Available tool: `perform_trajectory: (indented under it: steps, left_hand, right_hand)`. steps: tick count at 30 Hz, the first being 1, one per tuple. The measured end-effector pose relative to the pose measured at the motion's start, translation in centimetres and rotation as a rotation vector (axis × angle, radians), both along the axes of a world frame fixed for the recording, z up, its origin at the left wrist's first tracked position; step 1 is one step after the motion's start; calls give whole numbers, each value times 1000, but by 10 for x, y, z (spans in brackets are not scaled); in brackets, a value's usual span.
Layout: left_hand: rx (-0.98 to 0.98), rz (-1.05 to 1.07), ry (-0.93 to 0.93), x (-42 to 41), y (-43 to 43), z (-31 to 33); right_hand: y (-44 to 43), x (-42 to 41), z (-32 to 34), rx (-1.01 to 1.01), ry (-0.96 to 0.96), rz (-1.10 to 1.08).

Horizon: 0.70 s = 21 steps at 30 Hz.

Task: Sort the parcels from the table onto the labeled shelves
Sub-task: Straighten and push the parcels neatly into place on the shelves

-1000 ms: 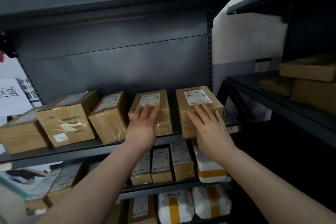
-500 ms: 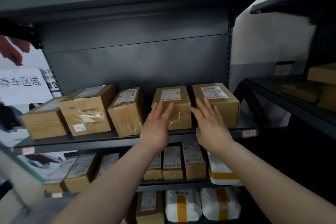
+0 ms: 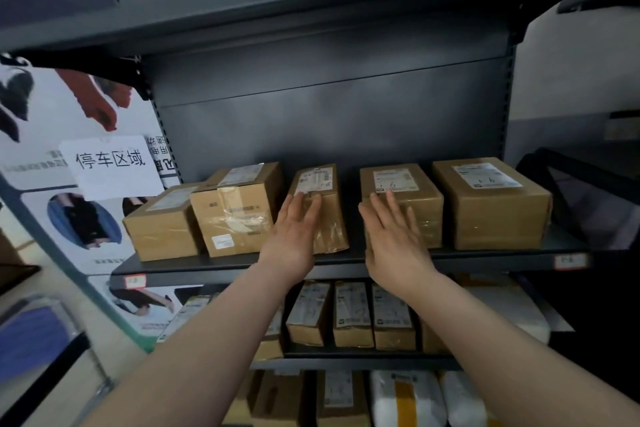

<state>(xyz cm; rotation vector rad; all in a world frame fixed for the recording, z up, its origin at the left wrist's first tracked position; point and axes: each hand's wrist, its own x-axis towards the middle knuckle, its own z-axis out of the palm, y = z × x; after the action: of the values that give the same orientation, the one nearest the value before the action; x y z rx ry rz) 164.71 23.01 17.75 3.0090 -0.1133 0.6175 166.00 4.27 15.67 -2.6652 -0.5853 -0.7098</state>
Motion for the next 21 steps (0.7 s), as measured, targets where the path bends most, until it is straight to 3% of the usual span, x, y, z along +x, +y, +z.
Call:
perform_trajectory:
  steps: [10, 16, 21]
  left_hand:
    - [-68, -83, -144, 0, 11, -9]
    - [-172, 14, -201, -28, 70, -22]
    - [-185, 67, -166, -55, 128, -54]
  right_hand:
    - [40, 23, 20, 28, -85, 161]
    - [90, 11, 15, 6, -156, 288]
    - [113, -13, -25, 44, -133, 363]
